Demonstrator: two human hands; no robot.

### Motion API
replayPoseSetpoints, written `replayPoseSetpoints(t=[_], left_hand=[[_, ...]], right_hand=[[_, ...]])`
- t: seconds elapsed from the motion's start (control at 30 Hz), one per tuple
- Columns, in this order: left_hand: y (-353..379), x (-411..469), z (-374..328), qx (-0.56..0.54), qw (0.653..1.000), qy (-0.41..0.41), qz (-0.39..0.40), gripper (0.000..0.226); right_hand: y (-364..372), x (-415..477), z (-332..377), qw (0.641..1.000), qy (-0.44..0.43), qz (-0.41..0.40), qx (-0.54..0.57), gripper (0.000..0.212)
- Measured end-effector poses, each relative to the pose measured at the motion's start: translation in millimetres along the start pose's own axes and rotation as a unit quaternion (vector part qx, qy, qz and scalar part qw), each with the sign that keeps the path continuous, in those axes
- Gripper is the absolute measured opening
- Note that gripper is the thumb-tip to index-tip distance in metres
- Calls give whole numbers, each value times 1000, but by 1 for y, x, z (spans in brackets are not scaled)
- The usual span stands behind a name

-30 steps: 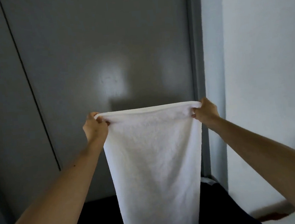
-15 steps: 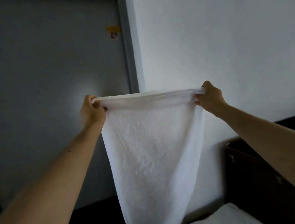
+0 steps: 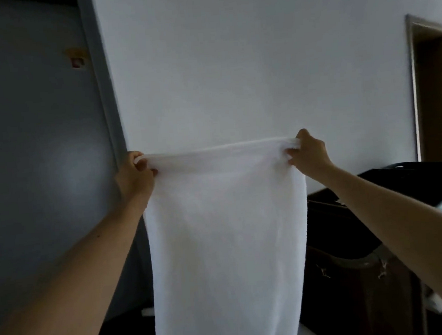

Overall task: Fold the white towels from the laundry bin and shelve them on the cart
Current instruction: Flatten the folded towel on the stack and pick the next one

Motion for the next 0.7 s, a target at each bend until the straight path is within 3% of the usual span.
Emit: replayPoseSetpoints(t=[0.3,0.7], left_hand=[[101,29,30,-63,998,-4,11,17],[160,35,92,14,996,-38,-77,21]], right_hand=[[17,84,-61,999,-13,-30,-12,16],[115,196,-117,995,-58,74,42,11]])
Point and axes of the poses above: each hand's wrist, its own x-axis towards the middle knuckle, its own y-axis out of the palm, z = x × y, the point moved 8 cm from there along x, towards the middle knuckle, and after that the axes turned 11 degrees about -x, right-handed, at the moved point
